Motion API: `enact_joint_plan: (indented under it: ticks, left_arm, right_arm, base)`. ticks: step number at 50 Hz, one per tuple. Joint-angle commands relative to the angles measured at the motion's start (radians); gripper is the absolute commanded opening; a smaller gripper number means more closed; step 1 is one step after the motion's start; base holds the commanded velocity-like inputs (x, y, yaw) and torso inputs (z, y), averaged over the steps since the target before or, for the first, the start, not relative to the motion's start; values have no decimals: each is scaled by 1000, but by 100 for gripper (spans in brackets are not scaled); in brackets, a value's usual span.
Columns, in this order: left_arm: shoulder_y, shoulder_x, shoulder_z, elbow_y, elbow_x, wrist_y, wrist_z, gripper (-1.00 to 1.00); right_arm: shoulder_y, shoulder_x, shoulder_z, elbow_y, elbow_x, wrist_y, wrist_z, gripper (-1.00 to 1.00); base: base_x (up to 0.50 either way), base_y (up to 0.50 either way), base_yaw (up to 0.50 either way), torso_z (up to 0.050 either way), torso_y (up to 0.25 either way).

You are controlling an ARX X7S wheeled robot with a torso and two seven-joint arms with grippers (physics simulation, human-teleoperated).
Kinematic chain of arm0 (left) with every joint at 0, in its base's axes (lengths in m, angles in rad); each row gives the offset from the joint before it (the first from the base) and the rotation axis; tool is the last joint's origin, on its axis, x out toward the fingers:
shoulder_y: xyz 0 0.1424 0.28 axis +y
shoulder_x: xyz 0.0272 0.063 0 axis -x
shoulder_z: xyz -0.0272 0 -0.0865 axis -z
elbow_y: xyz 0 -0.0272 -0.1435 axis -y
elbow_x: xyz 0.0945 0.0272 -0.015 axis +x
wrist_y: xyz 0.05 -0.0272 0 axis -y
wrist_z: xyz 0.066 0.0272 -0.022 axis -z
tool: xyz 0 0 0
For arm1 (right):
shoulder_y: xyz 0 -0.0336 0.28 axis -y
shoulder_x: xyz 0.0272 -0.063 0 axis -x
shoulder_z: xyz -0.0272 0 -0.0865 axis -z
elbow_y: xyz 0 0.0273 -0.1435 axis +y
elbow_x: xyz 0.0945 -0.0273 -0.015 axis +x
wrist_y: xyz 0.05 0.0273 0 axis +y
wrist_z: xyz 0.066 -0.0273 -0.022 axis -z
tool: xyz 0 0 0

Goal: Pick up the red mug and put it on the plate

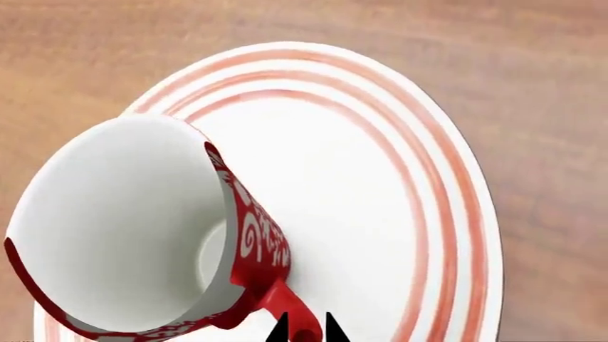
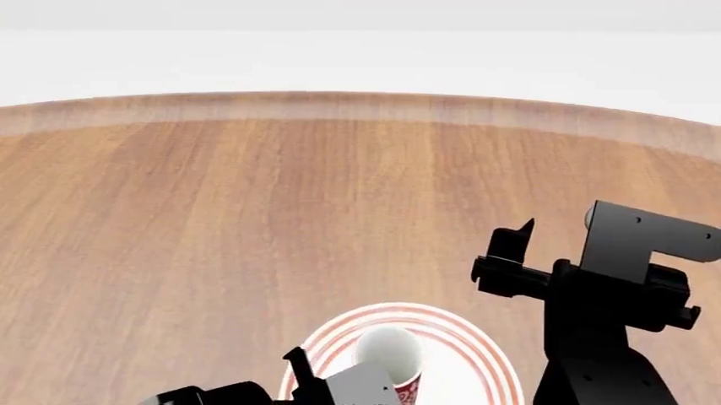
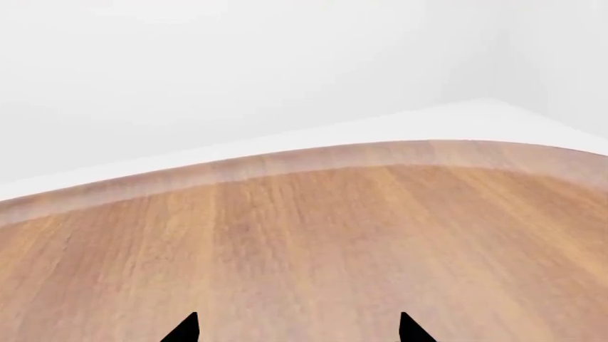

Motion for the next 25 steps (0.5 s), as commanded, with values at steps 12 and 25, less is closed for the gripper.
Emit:
enact_joint_plan:
  ticks: [12,25]
  left_arm:
    - [16,0,33,-28,-80,-27,24,100]
    - [13,0,31,-50,-96,-17,5,100]
  right_arm:
    - [3,1,-10,17,3,-13,1,100]
    - [7,0,-17,31,5,-20,1,100]
  base:
    - [0,0,0,0,0]
    - [0,0,0,0,0]
